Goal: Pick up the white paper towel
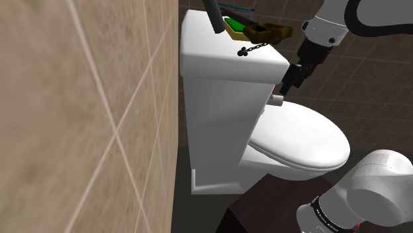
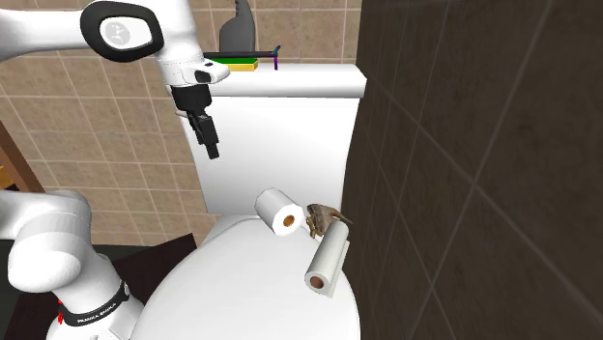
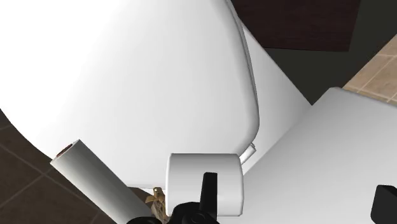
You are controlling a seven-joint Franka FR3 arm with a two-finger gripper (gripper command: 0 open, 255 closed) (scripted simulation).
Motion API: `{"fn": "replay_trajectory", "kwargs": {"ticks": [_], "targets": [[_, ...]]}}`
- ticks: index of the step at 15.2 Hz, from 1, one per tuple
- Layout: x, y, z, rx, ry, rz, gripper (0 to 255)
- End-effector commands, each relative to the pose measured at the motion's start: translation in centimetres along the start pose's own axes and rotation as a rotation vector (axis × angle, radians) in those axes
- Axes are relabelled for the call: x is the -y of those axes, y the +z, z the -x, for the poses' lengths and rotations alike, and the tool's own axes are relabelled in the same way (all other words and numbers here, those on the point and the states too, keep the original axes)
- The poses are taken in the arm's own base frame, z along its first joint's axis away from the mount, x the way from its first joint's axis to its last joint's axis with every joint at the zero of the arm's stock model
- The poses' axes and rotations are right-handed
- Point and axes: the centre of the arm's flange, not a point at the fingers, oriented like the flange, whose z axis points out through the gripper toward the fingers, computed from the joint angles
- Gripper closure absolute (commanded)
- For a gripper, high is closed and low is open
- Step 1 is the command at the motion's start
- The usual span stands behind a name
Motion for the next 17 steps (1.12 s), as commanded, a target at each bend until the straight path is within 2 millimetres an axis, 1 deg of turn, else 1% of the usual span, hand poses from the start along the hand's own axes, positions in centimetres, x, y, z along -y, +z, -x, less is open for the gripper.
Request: {"fn": "replay_trajectory", "kwargs": {"ticks": [1,9,17], "targets": [[0.0,0.0,0.0,0.000,0.000,0.000,0],[-6.9,6.2,-4.5,0.042,-0.121,0.044,0],[-13.5,12.3,-9.6,0.085,-0.243,0.087,0]]}}
